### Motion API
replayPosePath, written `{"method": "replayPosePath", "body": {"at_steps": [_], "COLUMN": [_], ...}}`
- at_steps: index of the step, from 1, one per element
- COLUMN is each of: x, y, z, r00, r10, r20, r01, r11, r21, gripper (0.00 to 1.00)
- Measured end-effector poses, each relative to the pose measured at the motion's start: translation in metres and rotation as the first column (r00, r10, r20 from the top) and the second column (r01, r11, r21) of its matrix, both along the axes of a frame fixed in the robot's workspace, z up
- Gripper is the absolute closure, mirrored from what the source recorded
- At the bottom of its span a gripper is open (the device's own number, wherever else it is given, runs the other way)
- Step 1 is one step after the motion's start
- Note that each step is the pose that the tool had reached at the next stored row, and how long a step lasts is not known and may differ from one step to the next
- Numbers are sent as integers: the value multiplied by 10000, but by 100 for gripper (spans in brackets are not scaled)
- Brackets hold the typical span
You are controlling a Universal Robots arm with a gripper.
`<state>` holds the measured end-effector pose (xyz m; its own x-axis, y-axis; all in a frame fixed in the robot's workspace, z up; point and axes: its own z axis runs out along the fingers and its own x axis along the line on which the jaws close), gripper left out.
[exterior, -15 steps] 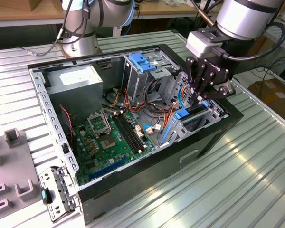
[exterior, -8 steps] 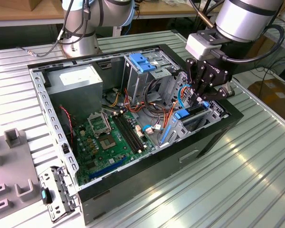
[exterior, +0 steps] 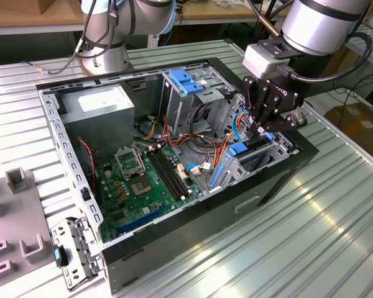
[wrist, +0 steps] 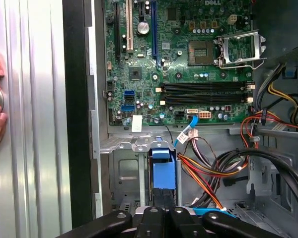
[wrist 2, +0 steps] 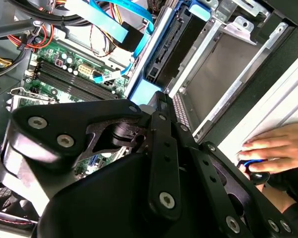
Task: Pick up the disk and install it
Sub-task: 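Insert the first disk wire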
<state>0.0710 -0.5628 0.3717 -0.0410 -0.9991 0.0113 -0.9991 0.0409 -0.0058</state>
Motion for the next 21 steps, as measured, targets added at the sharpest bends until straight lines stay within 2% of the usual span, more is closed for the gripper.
{"method": "replayPosePath", "body": {"at_steps": [2, 11, 14, 16, 17, 21], "x": [11, 209, 230, 234, 241, 256], "y": [0, 0, 0, 0, 0, 2], "z": [1, 0, 0, 0, 5, 49], "r00": [10000, 10000, 9975, 9940, 9925, 9907], "r10": [2, 63, 701, 1097, 1226, 1363], "r20": [0, 0, 0, -1, -5, -53], "r01": [-2, -63, -701, -1097, -1226, -1363], "r11": [10000, 10000, 9975, 9940, 9925, 9907], "r21": [-2, -1, 3, 3, 1, 10], "gripper": [89, 89, 89, 89, 89, 89]}}
